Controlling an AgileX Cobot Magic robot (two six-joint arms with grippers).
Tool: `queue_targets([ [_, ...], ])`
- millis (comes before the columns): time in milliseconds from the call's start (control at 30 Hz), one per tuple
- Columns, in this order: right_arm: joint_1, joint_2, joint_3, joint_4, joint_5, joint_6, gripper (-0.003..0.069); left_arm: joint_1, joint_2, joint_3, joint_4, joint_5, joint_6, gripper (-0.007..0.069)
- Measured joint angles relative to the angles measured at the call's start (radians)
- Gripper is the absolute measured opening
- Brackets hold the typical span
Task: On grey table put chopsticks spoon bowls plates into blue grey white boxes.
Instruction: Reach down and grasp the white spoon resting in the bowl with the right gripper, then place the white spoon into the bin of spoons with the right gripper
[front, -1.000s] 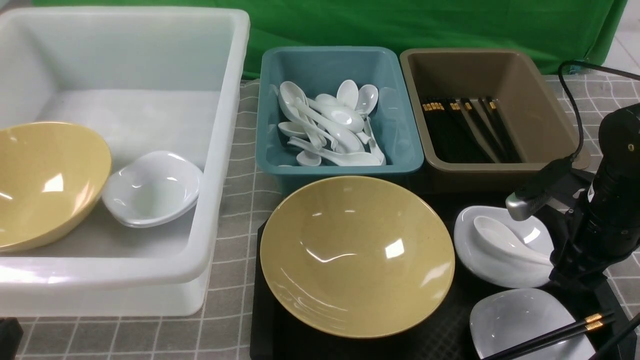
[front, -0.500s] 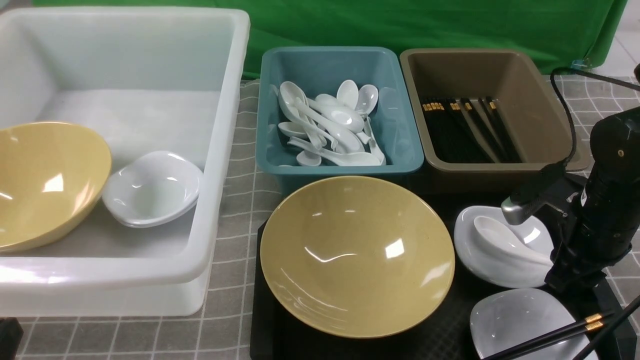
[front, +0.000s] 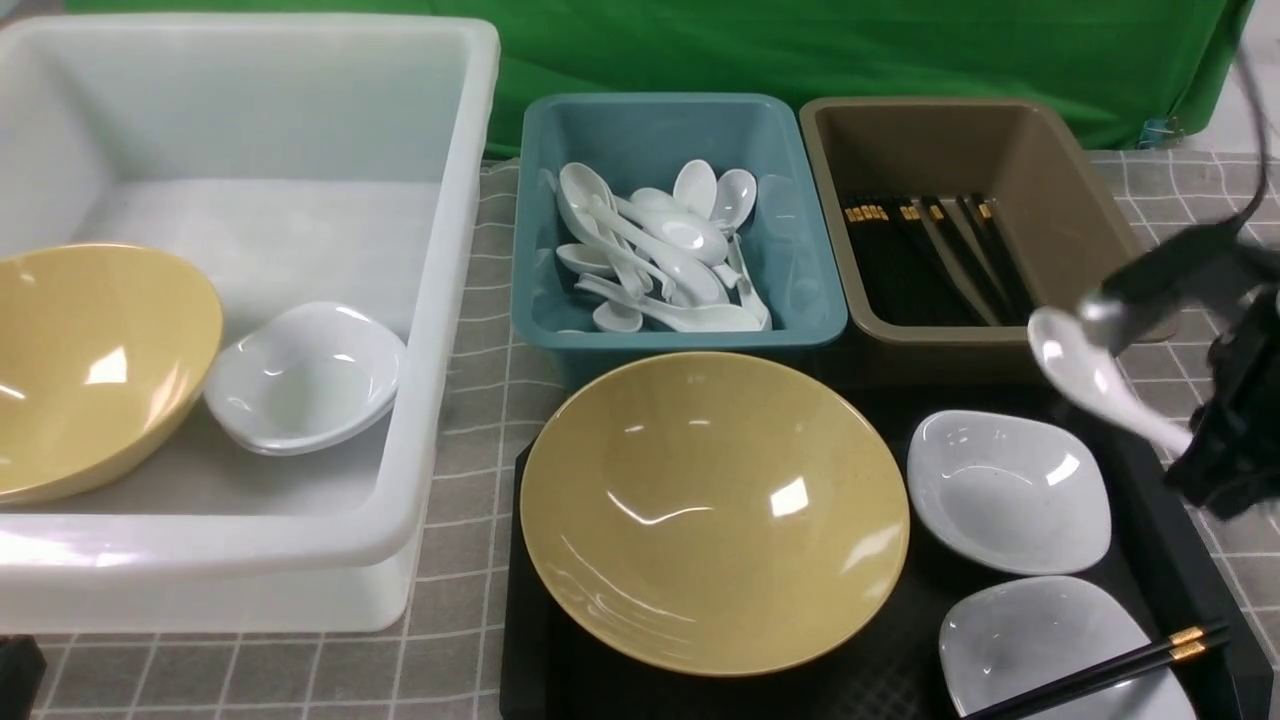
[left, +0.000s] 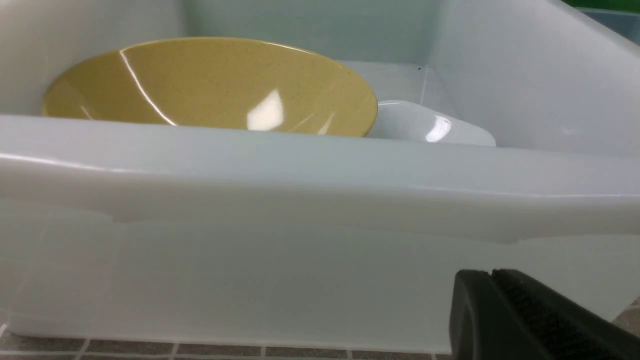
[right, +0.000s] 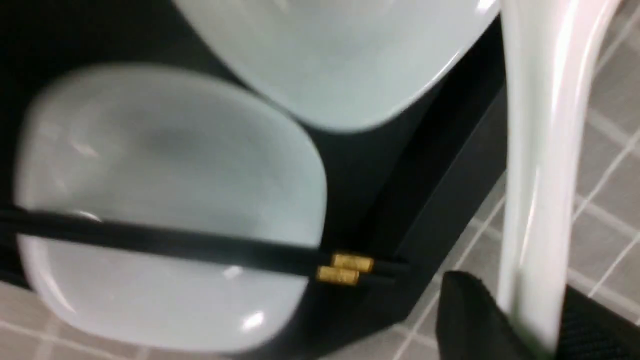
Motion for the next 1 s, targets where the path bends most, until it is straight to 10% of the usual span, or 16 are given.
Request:
queue_targets([
  [400, 0.109, 0.221, -0.429, 0.545, -0.294, -0.222, 0.0105, 0.0, 0.0, 0.0, 0.0, 0.0, 0.0, 0.0018],
  [600, 0.18, 0.481, -0.625, 0.547, -0.354, -0.262, 0.0136, 0.0, 0.0, 0.0, 0.0, 0.0, 0.0, 0.0018],
  [867, 0.189, 0.66, -0.746, 0.455, -0.291, -0.19, 0.042, 0.0, 0.0, 0.0, 0.0, 0.0, 0.001, 0.0018],
  [1000, 0.189, 0.61, -0.825, 0.387, -0.066, -0.173, 0.0356, 0.0, -0.001, 0.0, 0.0, 0.0, 0.001, 0.0018],
])
